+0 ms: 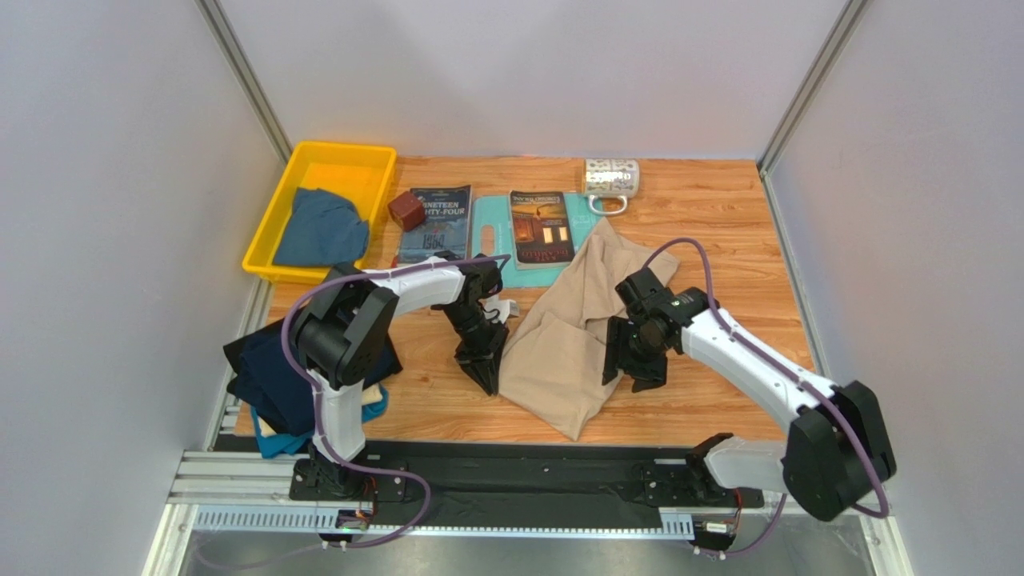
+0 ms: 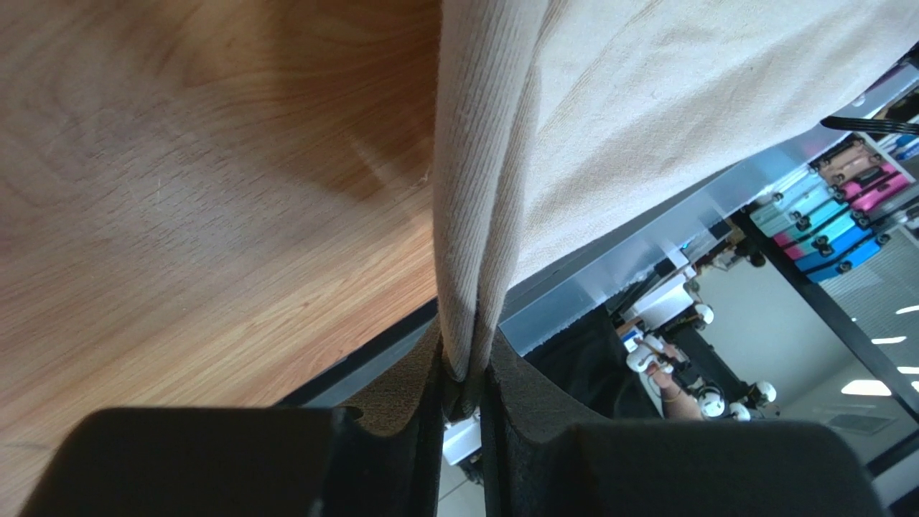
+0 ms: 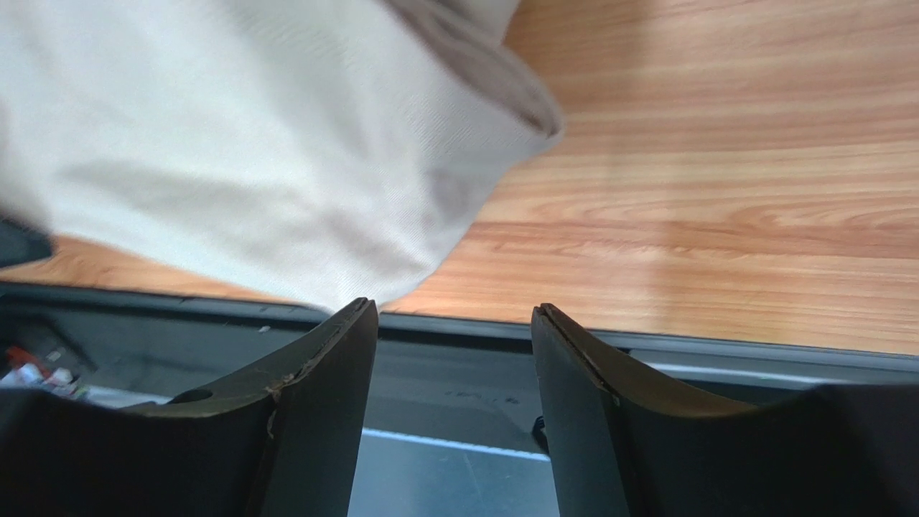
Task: Fold and stack the t-shirts
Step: Fold the tshirt
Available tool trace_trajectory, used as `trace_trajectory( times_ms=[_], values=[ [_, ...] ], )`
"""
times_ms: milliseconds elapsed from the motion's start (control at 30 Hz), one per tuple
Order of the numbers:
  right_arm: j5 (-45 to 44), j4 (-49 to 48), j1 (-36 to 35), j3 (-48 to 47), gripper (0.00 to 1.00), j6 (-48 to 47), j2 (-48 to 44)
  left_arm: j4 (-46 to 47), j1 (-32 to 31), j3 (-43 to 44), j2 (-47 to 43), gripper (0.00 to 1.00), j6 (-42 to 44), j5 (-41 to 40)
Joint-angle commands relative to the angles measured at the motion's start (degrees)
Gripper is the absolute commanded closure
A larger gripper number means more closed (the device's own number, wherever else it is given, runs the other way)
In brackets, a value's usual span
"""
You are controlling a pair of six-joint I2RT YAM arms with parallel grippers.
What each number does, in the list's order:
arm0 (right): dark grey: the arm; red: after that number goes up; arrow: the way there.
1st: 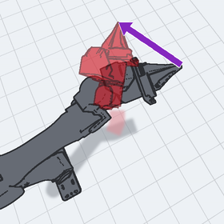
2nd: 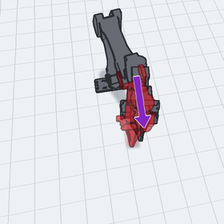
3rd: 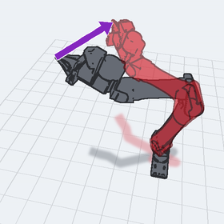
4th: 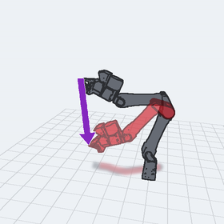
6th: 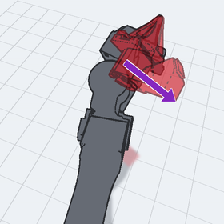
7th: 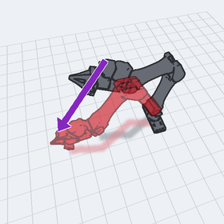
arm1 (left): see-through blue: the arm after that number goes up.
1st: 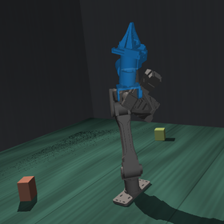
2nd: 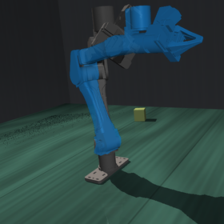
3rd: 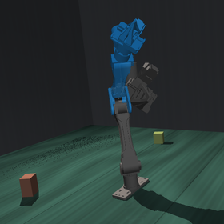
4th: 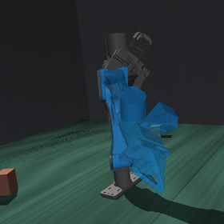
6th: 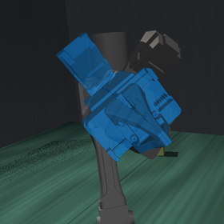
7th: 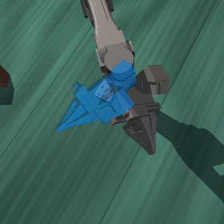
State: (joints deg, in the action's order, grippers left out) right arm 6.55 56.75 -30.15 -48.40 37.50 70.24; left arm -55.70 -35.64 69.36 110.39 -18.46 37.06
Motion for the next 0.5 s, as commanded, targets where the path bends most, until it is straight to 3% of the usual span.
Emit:
trace_trajectory(
  times_ms=[0,167,367,467],
  values=[
    [-4.7,-3.0,1.0,-3.6,0.41,-3.6,6.1,-1.0,0.0,-0.1,0.1,0.79,2.0,1.3],
    [-4.3,-6.2,1.9,-5.9,0.42,-5.9,13.2,-1.6,0.0,-0.1,0.0,0.79,2.9,0.6],
    [-3.1,-9.0,2.1,-7.7,0.5,-7.3,15.6,-1.3,0.0,-0.3,0.5,0.8,3.3,0.8],
    [-3.1,-8.9,2.2,-7.8,0.6,-7.7,16.6,-1.4,0.0,0.0,0.7,0.8,3.5,0.8]
  ],
)
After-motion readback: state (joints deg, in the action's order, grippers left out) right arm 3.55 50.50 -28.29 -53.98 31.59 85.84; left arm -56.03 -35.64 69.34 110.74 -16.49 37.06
